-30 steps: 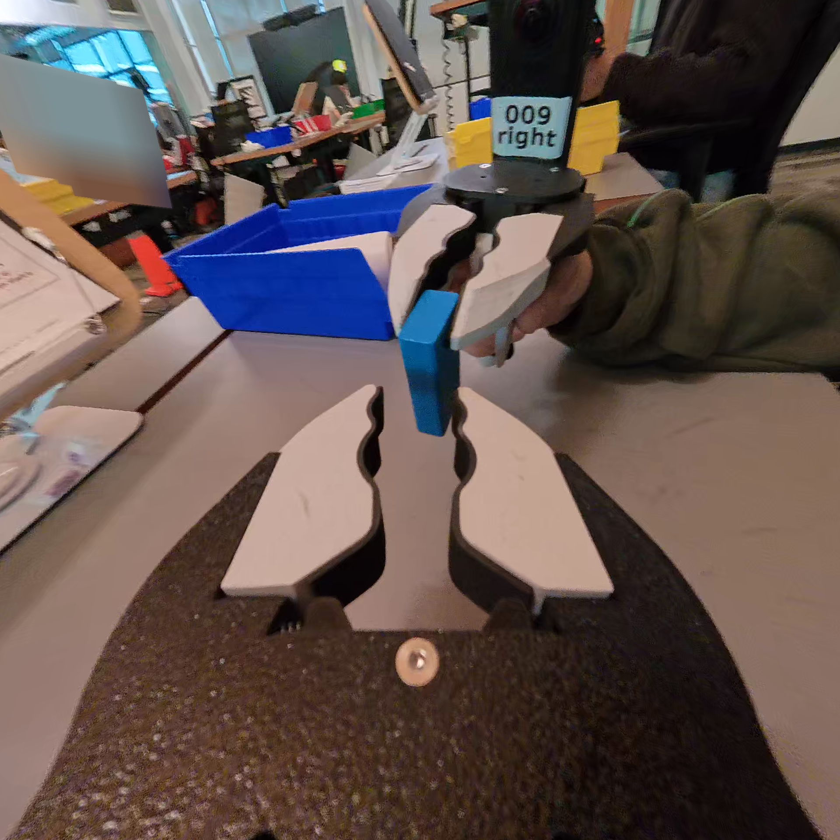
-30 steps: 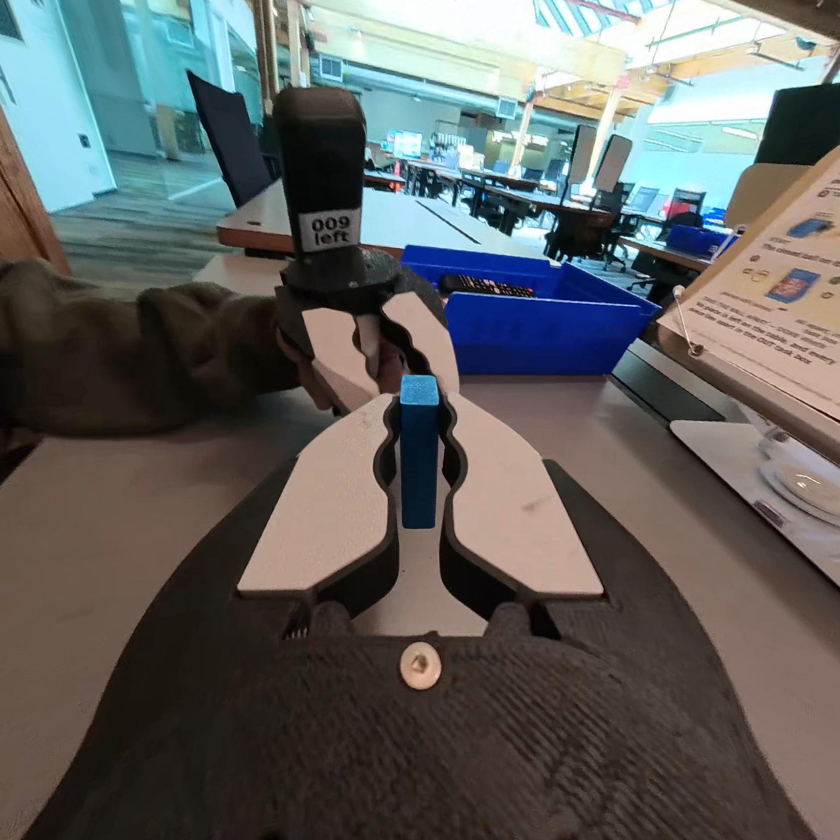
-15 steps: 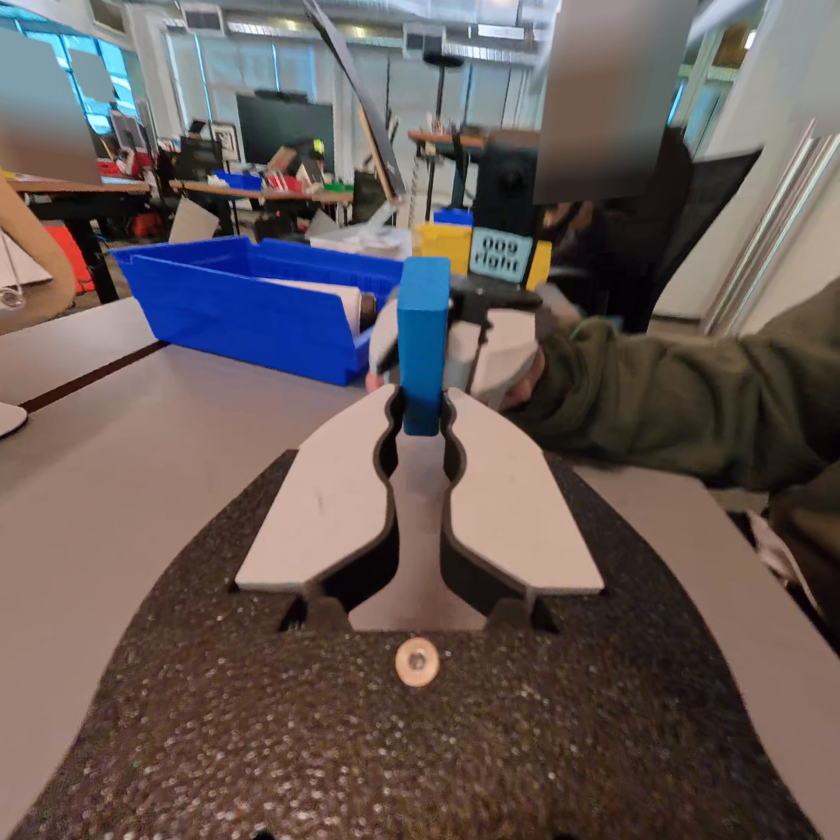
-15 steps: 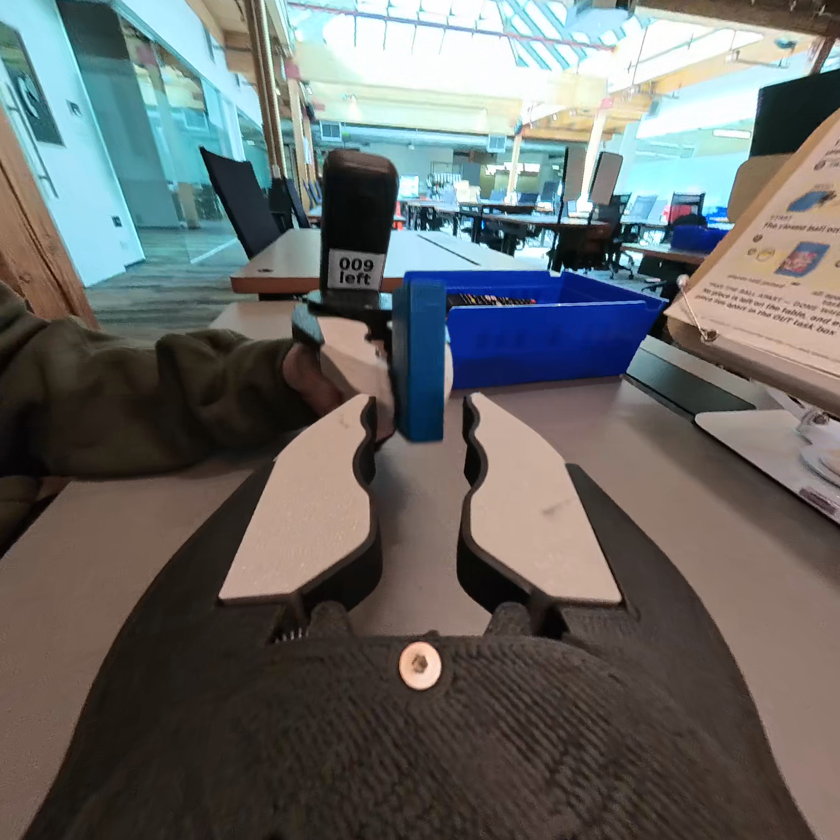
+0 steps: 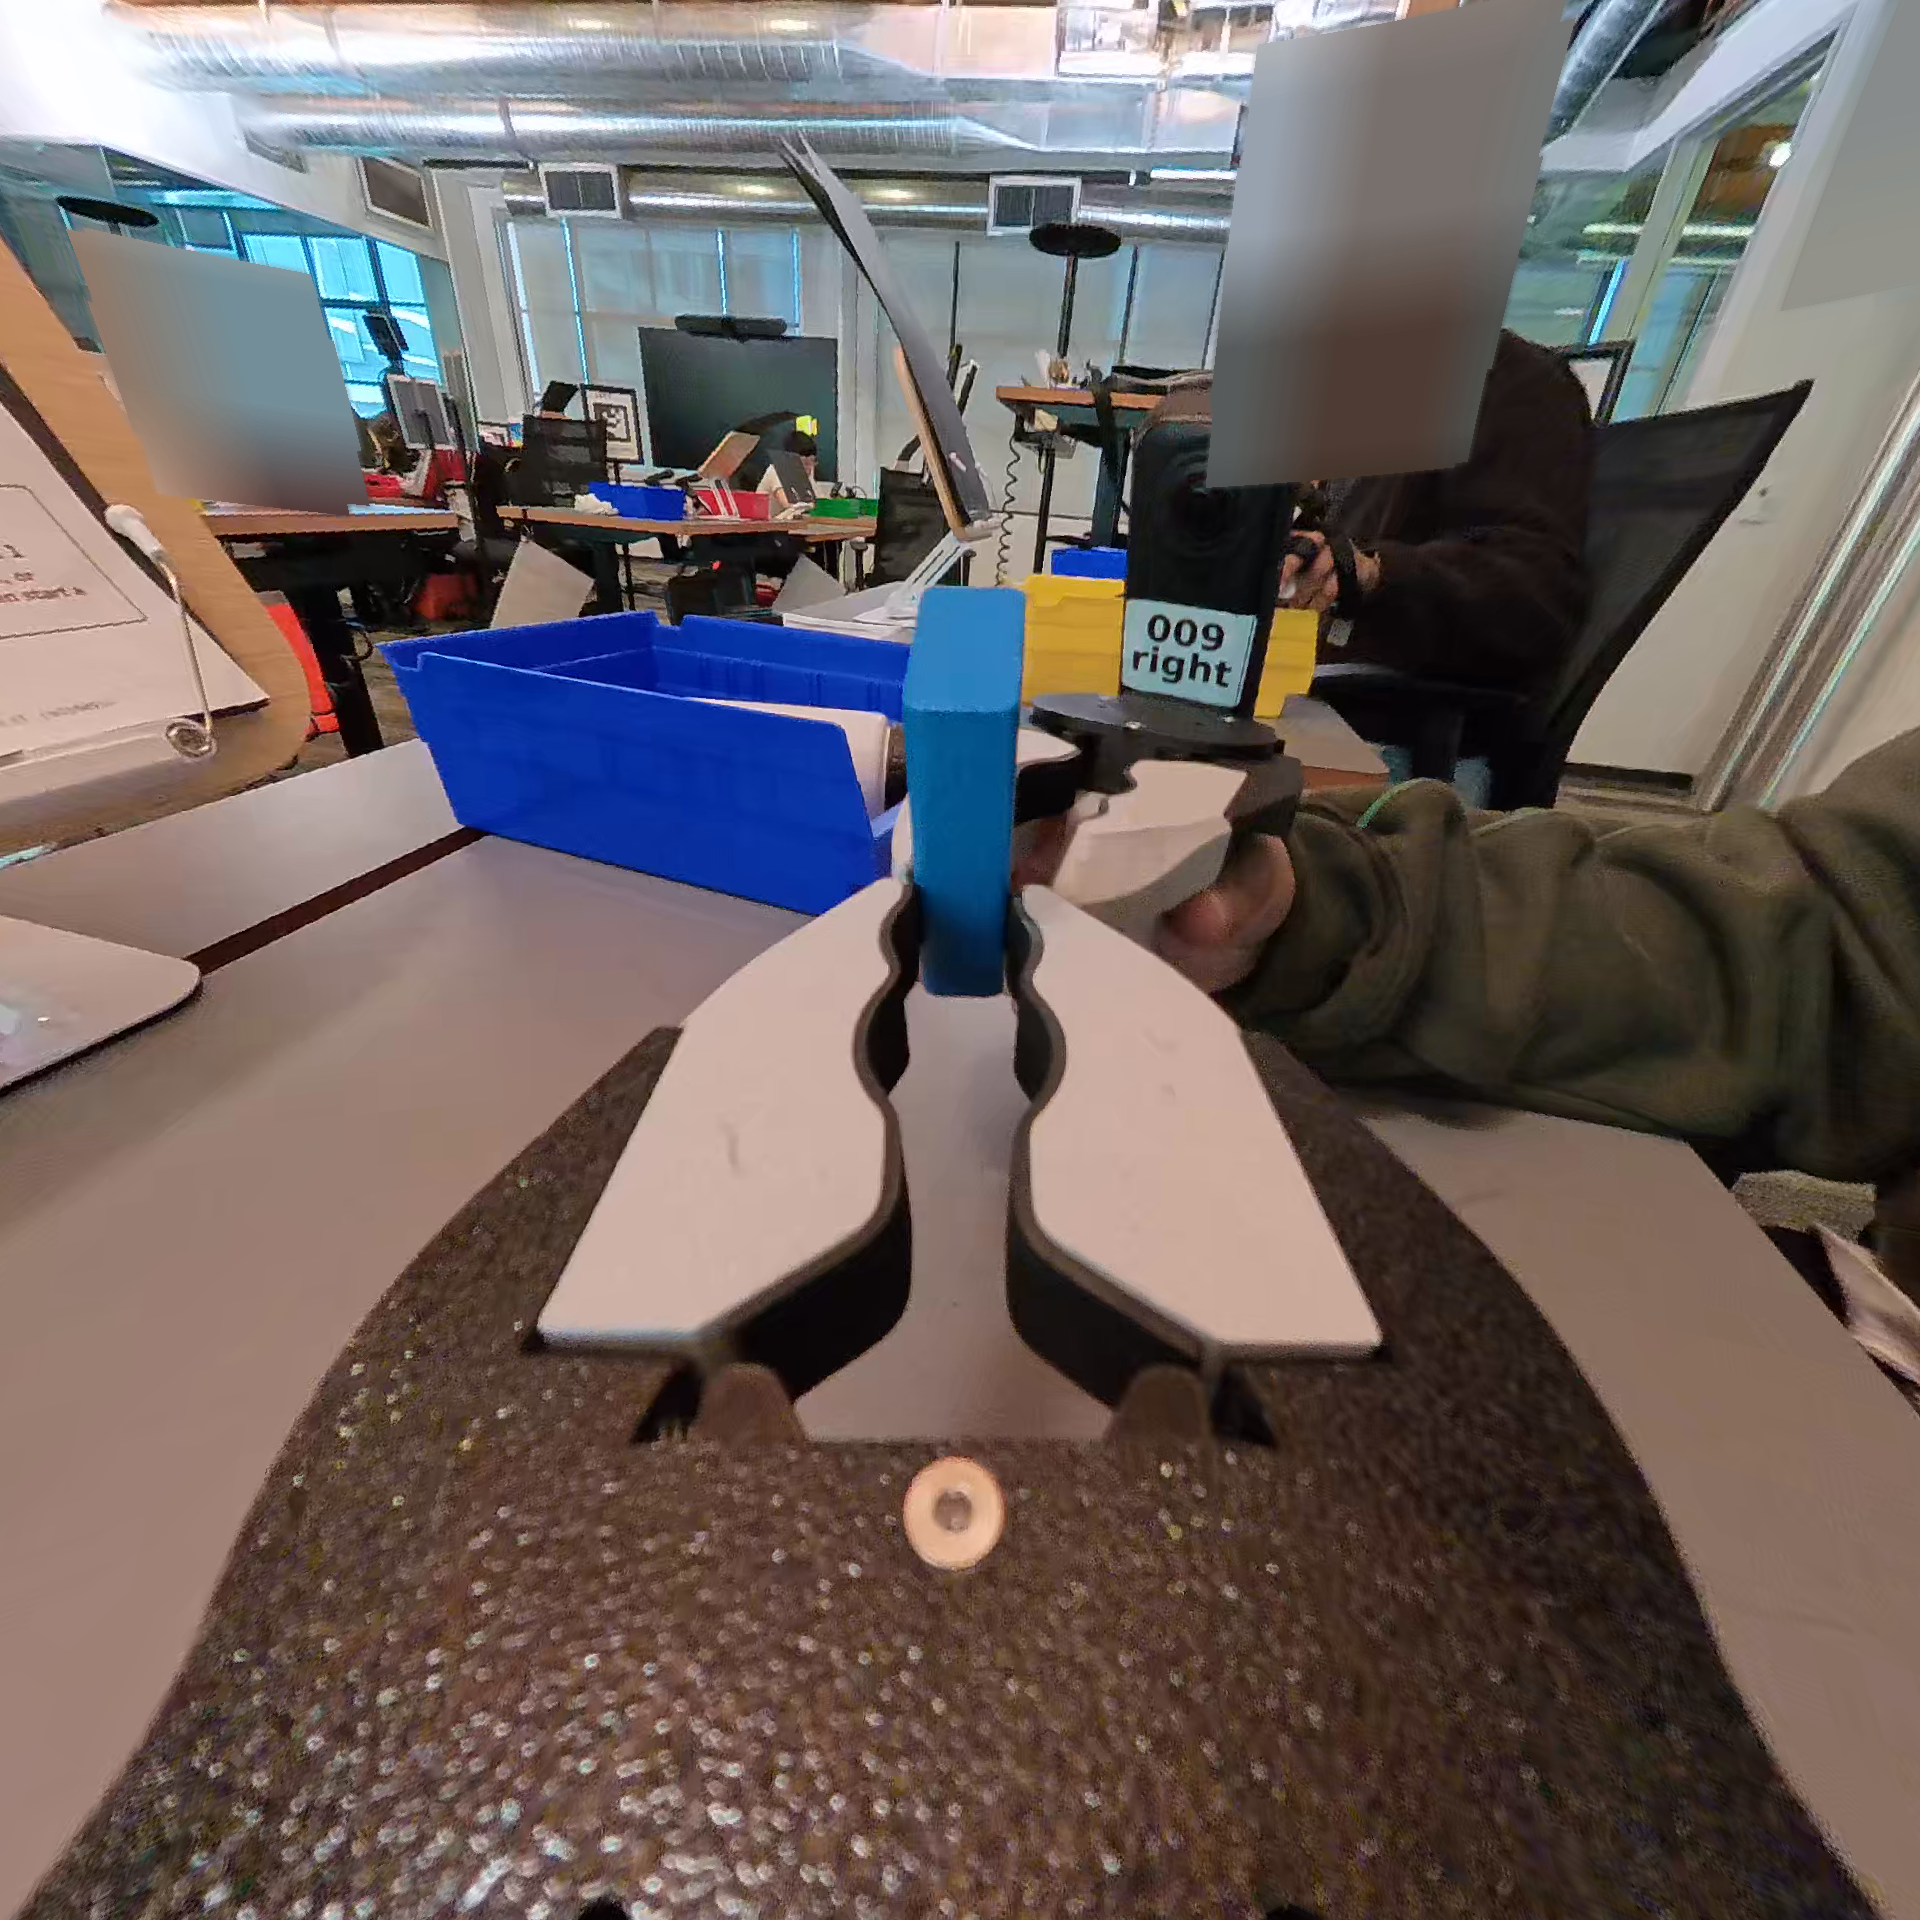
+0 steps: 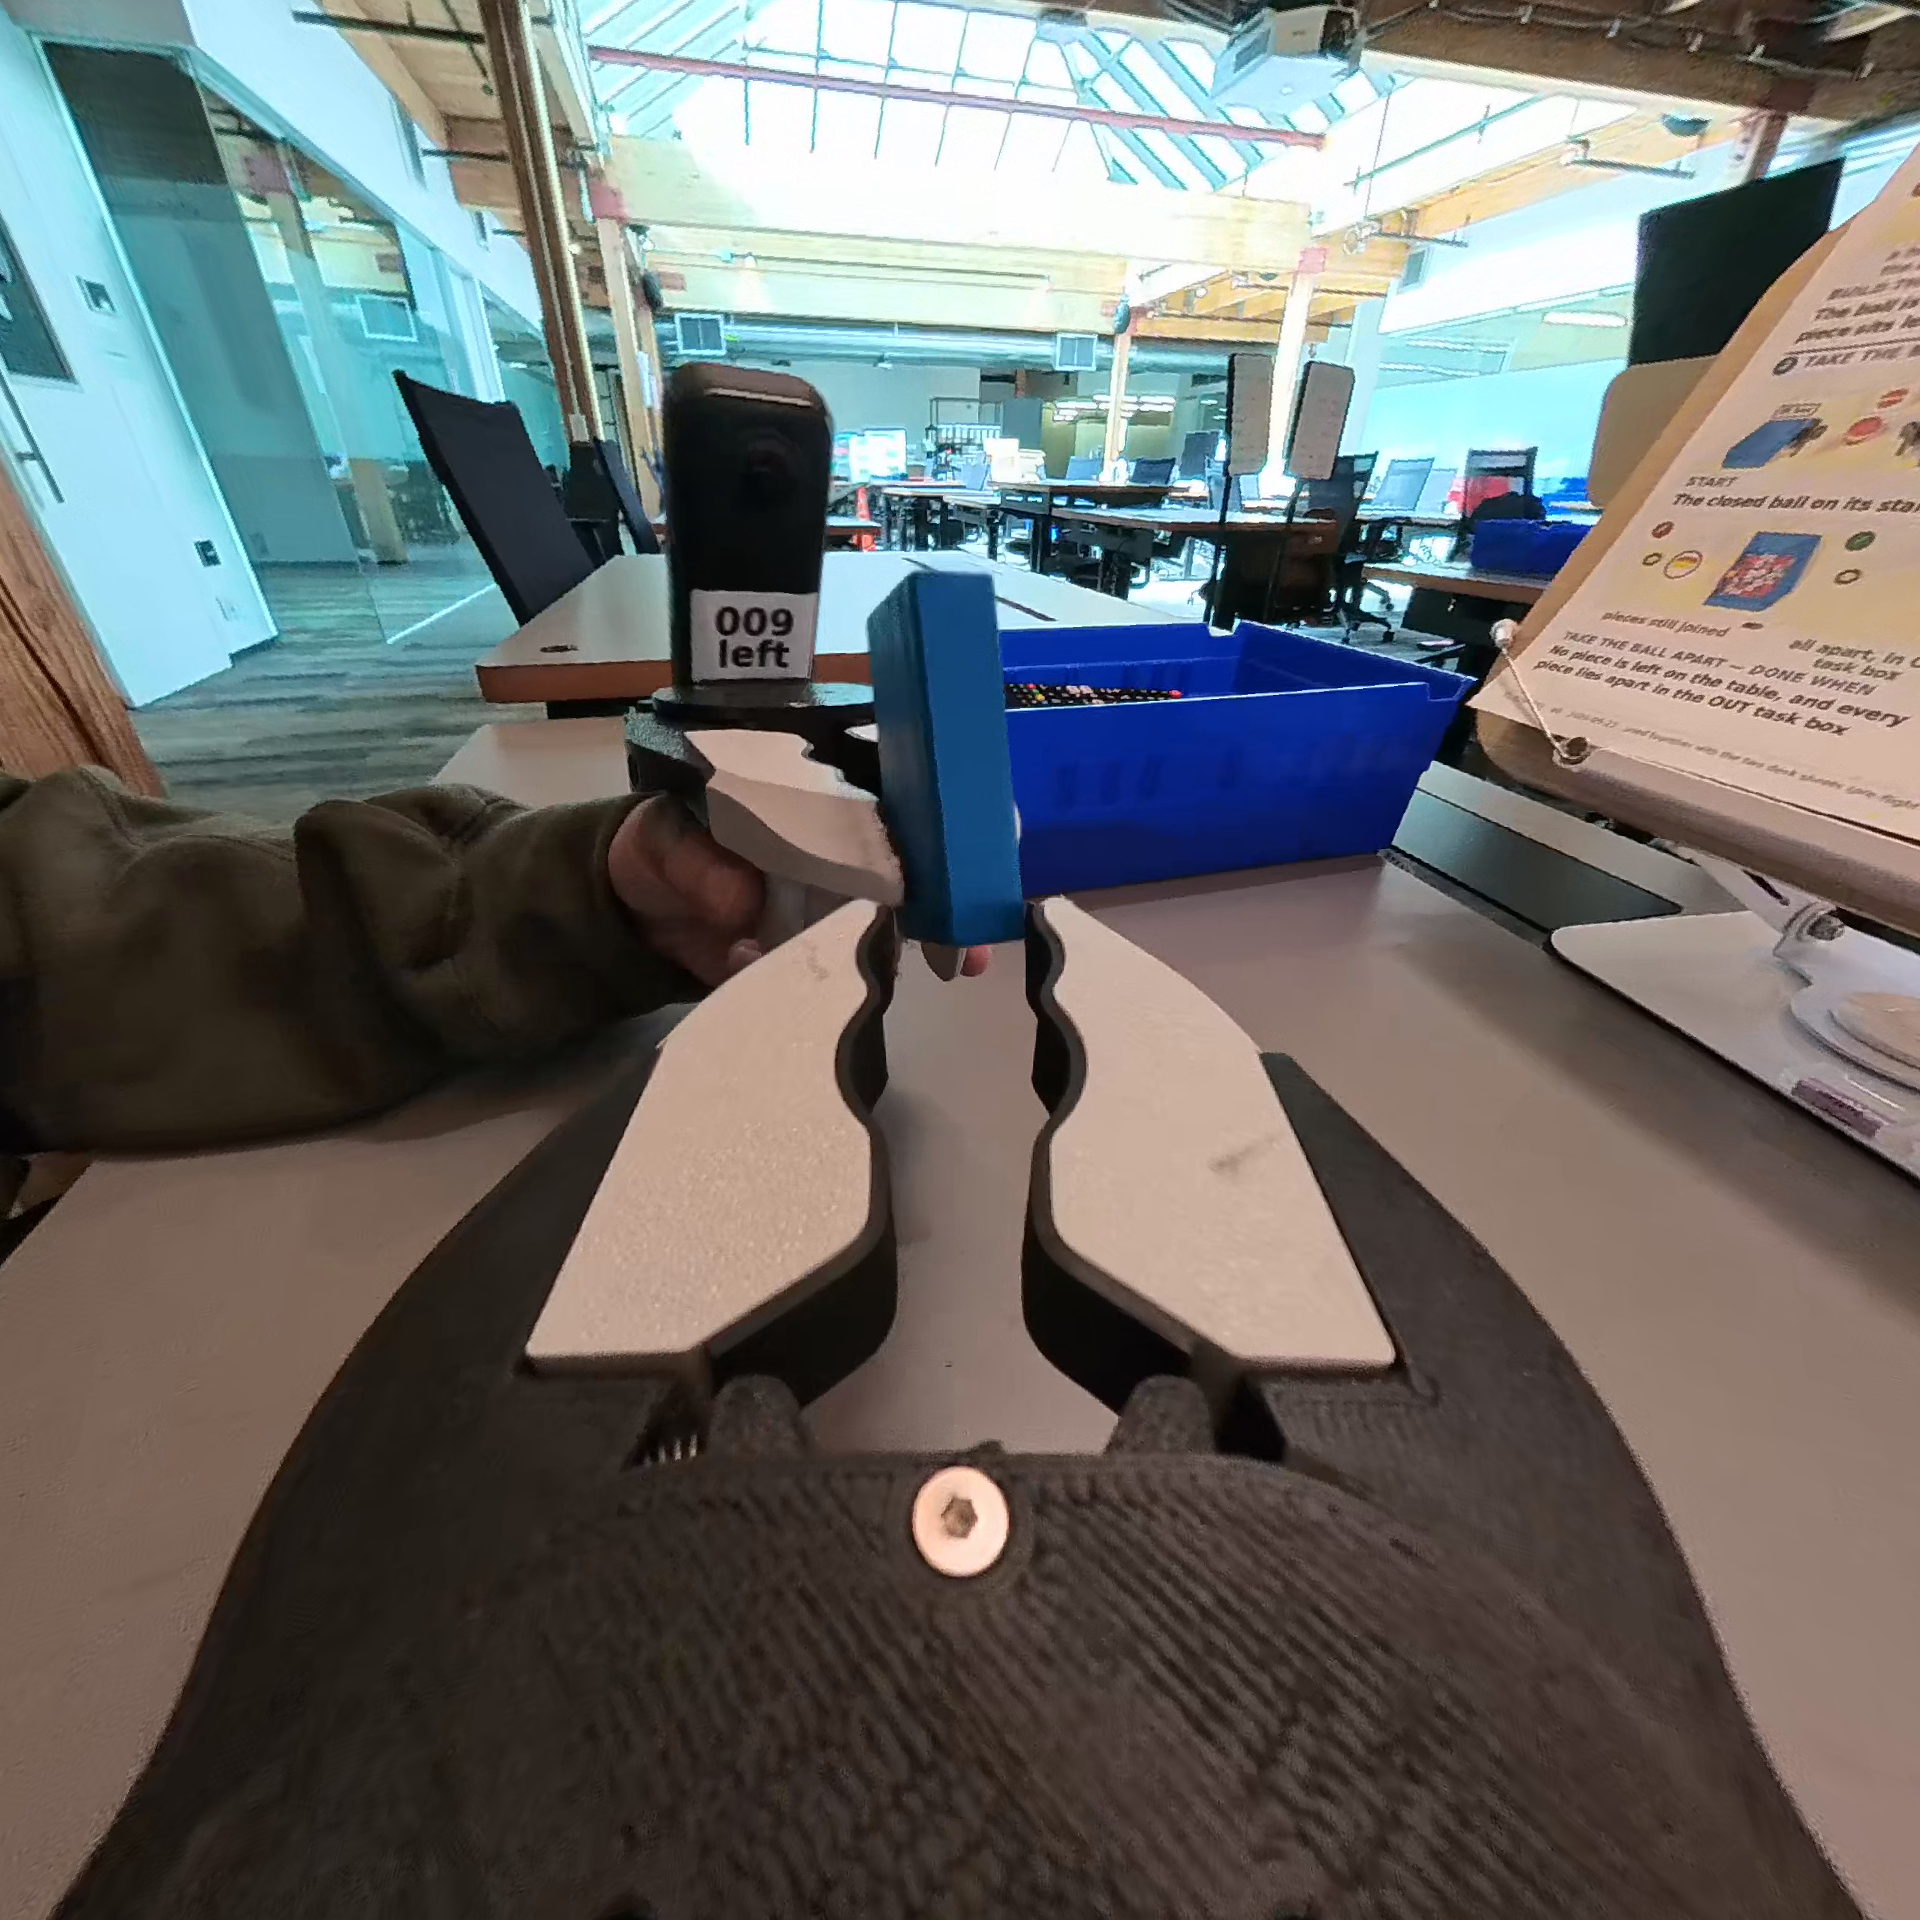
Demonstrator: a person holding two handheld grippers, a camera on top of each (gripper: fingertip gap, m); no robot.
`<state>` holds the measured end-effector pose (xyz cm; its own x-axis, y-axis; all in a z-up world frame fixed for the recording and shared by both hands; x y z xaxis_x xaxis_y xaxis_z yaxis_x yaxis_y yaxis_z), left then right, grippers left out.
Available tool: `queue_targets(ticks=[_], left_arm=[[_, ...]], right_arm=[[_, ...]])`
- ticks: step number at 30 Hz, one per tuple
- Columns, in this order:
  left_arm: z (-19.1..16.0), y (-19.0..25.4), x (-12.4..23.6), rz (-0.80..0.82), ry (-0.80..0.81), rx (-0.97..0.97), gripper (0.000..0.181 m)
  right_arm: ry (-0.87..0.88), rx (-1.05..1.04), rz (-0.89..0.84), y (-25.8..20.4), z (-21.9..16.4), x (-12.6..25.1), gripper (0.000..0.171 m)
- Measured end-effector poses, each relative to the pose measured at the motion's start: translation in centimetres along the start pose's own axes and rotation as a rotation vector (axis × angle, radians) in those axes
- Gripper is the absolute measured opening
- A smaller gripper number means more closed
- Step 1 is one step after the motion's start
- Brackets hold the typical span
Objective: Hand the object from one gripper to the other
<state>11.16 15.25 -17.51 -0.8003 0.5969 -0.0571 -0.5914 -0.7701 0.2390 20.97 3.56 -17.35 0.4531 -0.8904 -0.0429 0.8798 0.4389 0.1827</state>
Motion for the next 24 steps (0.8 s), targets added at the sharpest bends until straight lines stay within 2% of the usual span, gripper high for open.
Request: queue_targets(ticks=[9, 15, 21, 24], left_arm=[[-0.4, 0.0, -0.2, 0.023, -0.040, -0.040, 0.015], [-0.9, -0.4, -0.4, 0.125, -0.092, -0.119, 0.019], [0.0, -0.4, 0.6, 0.167, -0.093, -0.202, 0.041], [0.2, 0.0, 0.9, 0.119, -0.100, -0.219, 0.042]], right_arm=[[-0.064, -0.019, 0.009, 0.4, 0.0, 0.1, 0.018], [-0.165, 0.049, -0.031, 0.6, -0.5, 0.2, 0.017], [-0.251, 0.080, -0.012, 0.9, -1.0, 0.6, 0.017], [-0.289, 0.112, 0.035, 0.4, -1.3, 0.4, 0.017]])
Point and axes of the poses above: each gripper's, where its closed fingertips meet, x back along the fingers, z out of its top, y = z × x across the jaws, the point moved 8 cm from there along x, back along the fingers, and after that the axes turned 10 degrees about x, right-handed, at the moved point
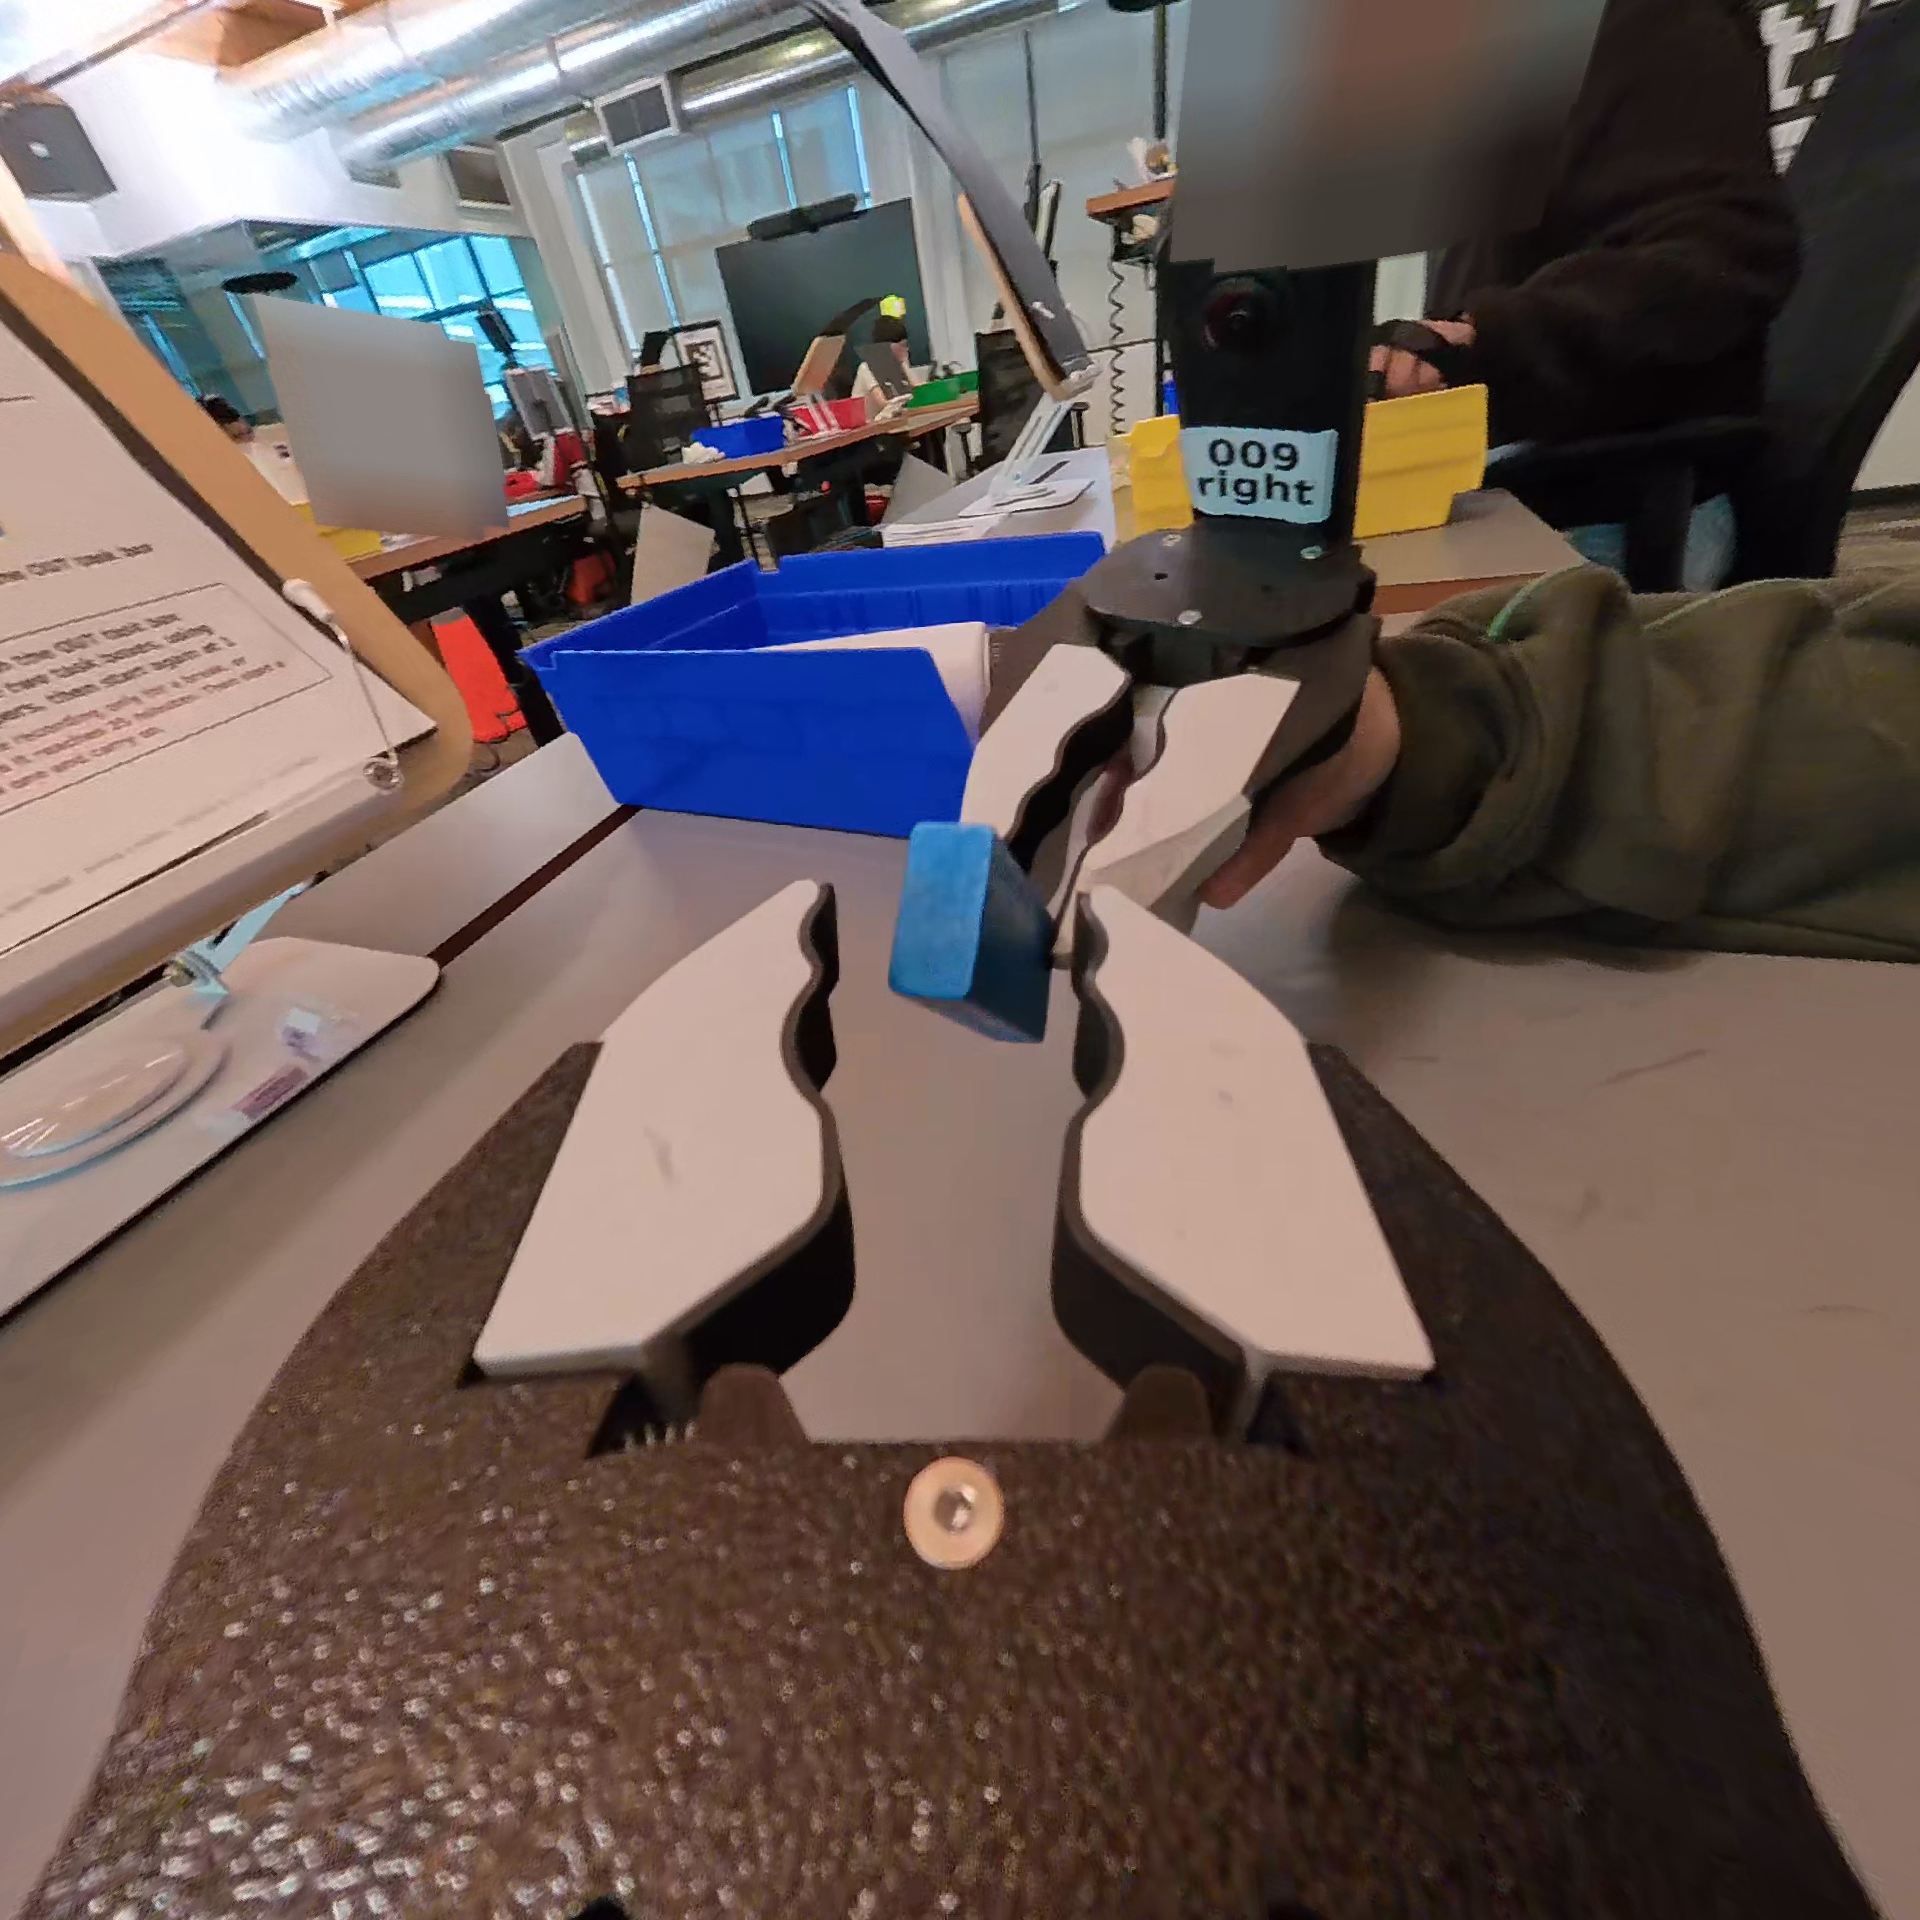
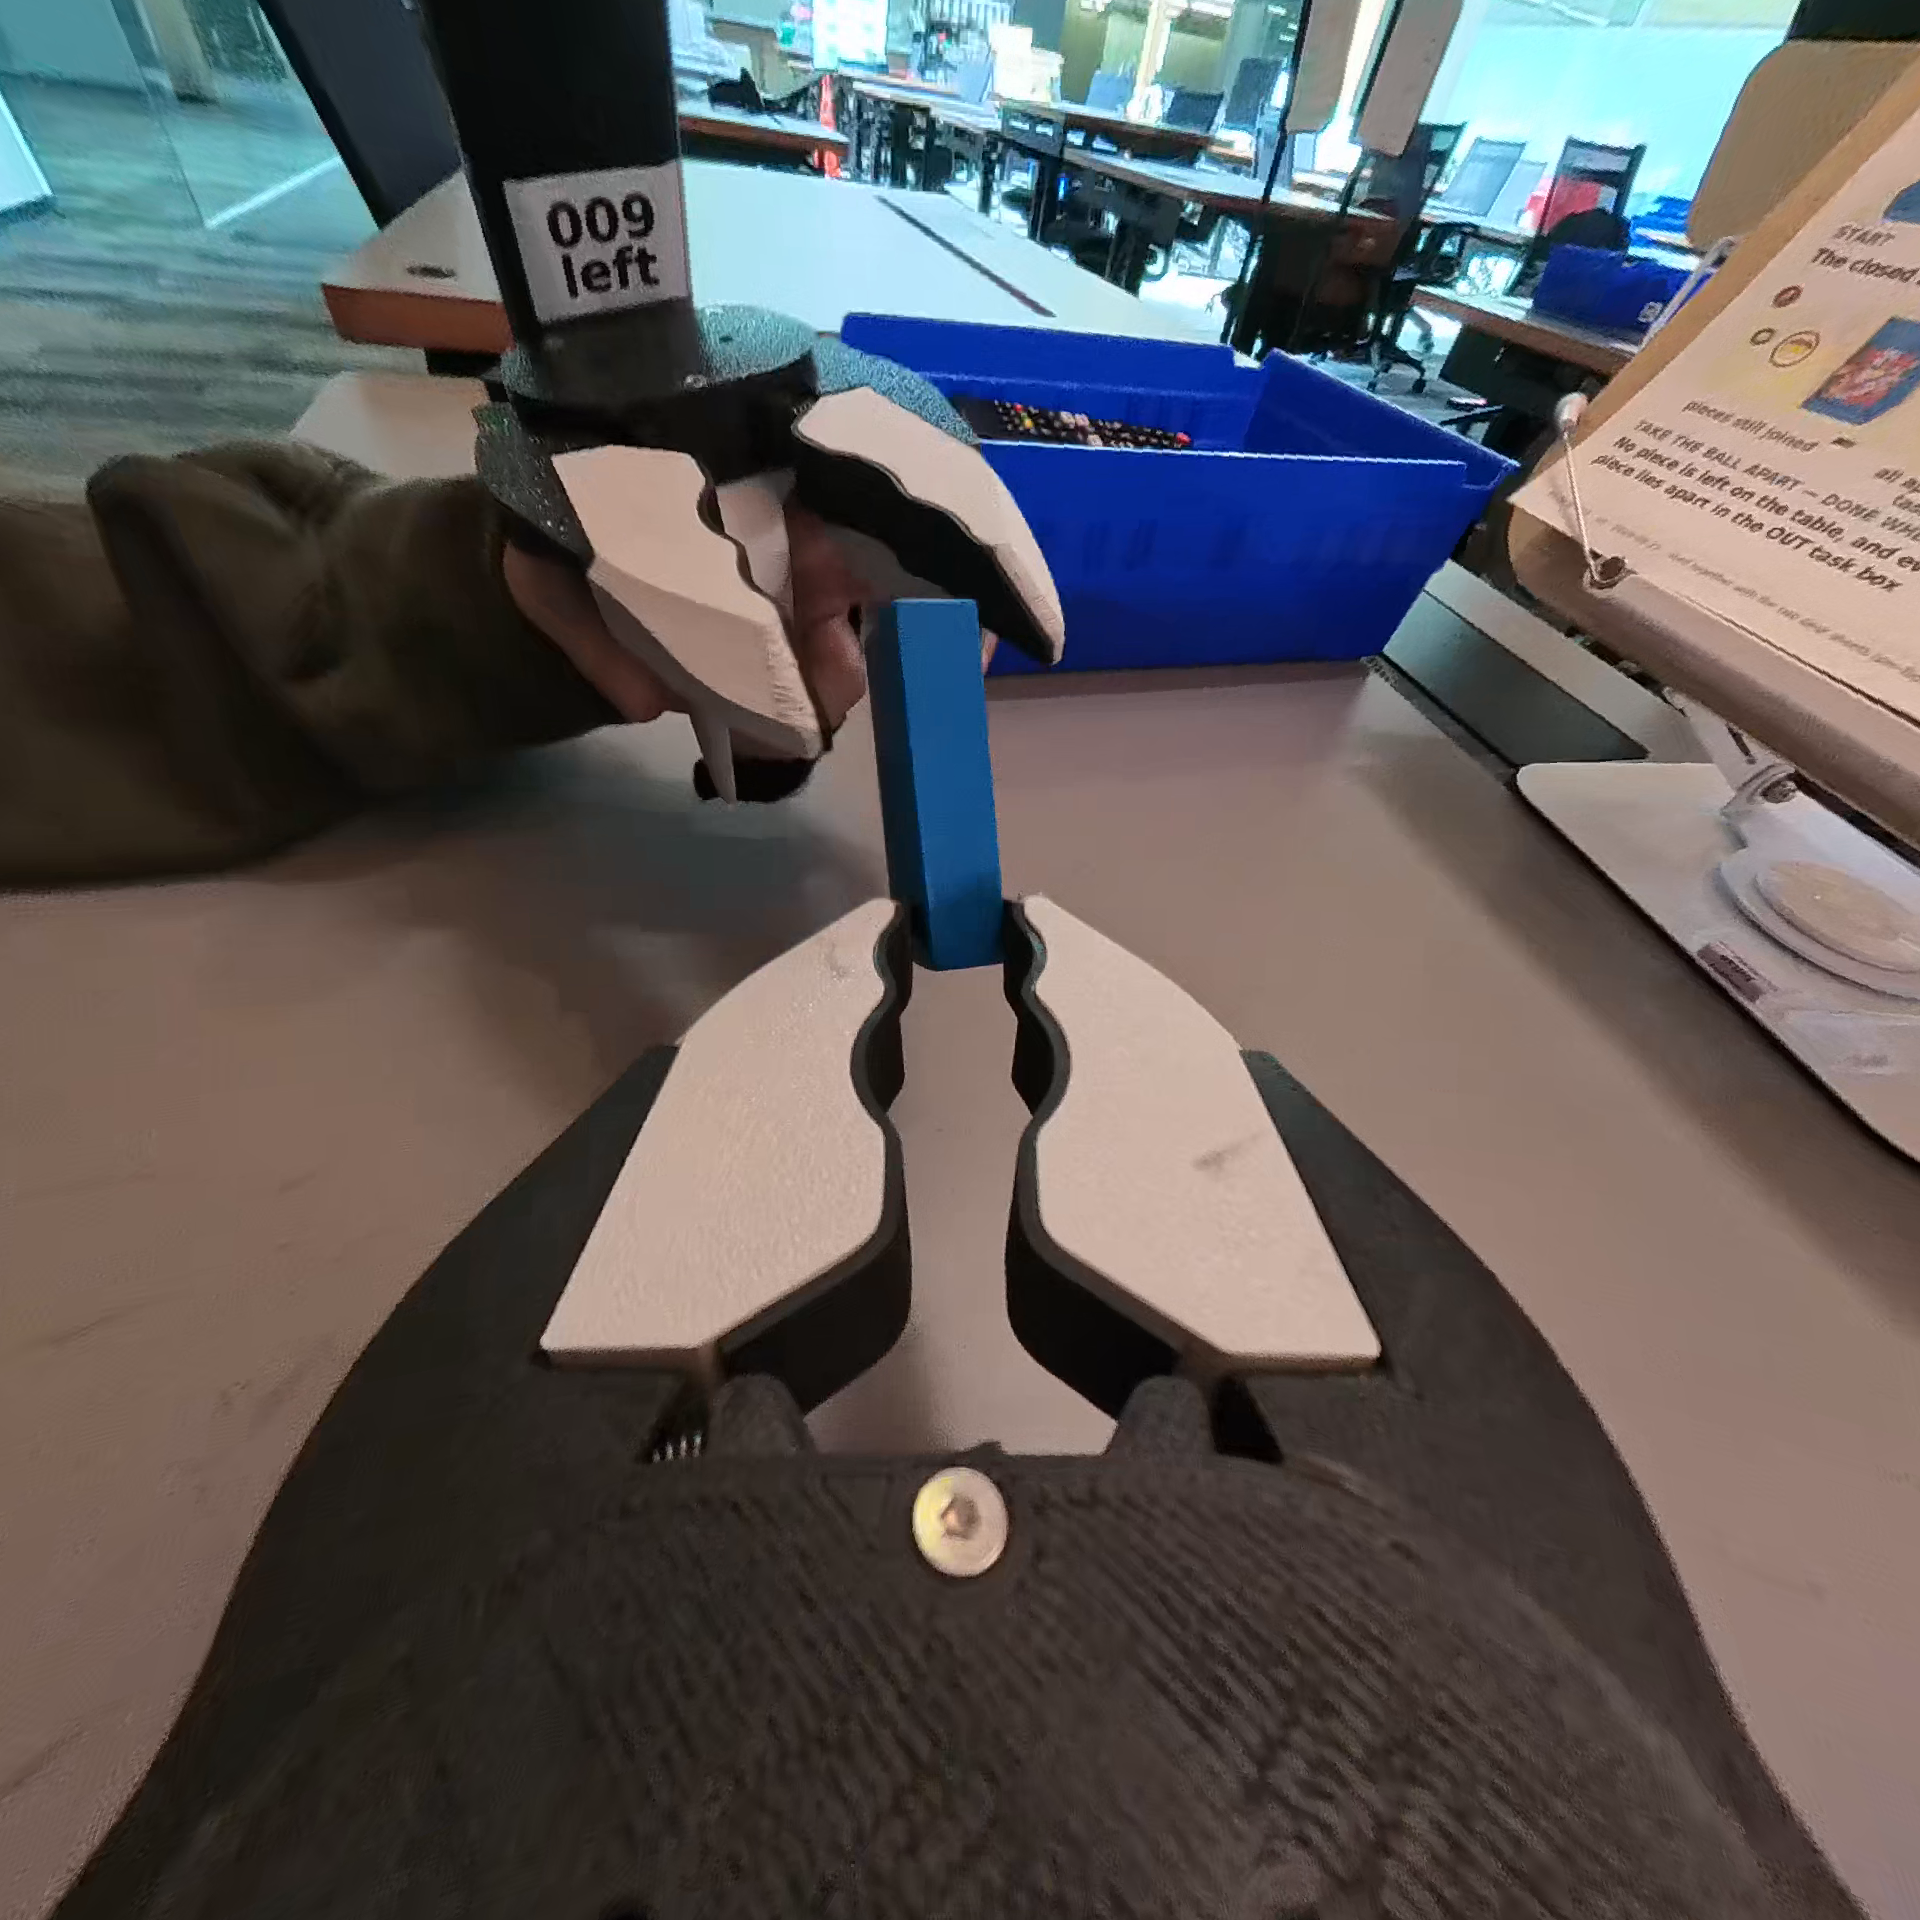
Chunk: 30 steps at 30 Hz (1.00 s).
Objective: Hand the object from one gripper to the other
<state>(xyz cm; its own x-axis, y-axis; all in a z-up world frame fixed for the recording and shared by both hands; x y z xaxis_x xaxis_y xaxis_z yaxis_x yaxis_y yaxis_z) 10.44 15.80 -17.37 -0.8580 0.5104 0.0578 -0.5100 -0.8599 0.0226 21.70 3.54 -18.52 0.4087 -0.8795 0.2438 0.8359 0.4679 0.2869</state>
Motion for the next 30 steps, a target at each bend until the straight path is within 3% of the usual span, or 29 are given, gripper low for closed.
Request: queue_targets(ticks=[2, 6, 9, 12, 14, 19, 20, 23, 26, 30], left_arm=[[-0.1, 0.3, 0.0, -0.046, -0.019, -0.003, 0.019], [0.1, -0.2, 0.1, -0.077, 0.002, 0.105, 0.017], [0.4, -0.8, 0.2, -0.097, 0.123, 0.239, 0.016], [0.8, -1.1, 0.3, -0.165, 0.316, 0.396, 0.016], [0.9, -1.0, 0.2, -0.201, 0.419, 0.456, 0.016], [0.7, -0.5, -0.4, -0.237, 0.471, 0.470, 0.016], [0.7, -0.3, -0.5, -0.238, 0.478, 0.461, 0.016], [0.7, -0.3, -0.4, -0.262, 0.407, 0.461, 0.017], [0.5, -0.4, -0.2, -0.157, 0.239, 0.297, 0.020], [0.1, -0.1, -0.1, 0.191, 0.019, -0.221, 0.045]], right_arm=[[-0.009, 0.016, 0.035, -0.4, 0.0, -0.2, 0.017], [0.029, -0.008, 0.031, -0.2, 0.1, -0.1, 0.017], [0.140, -0.122, 0.007, 0.1, 0.2, 0.0, 0.019], [0.240, -0.239, -0.014, 0.5, 0.1, -0.2, 0.042], [0.310, -0.312, 0.006, 0.5, 0.3, -0.4, 0.045], [0.541, -0.406, 0.057, -0.1, 1.5, -0.5, 0.028], [0.550, -0.401, 0.059, -0.1, 1.6, -0.4, 0.017], [0.477, -0.368, 0.089, 0.2, 1.9, 0.0, 0.016], [0.316, -0.283, 0.088, 0.5, 1.6, 0.7, 0.016], [0.106, -0.331, 0.003, 1.6, 0.3, 1.2, 0.016]])
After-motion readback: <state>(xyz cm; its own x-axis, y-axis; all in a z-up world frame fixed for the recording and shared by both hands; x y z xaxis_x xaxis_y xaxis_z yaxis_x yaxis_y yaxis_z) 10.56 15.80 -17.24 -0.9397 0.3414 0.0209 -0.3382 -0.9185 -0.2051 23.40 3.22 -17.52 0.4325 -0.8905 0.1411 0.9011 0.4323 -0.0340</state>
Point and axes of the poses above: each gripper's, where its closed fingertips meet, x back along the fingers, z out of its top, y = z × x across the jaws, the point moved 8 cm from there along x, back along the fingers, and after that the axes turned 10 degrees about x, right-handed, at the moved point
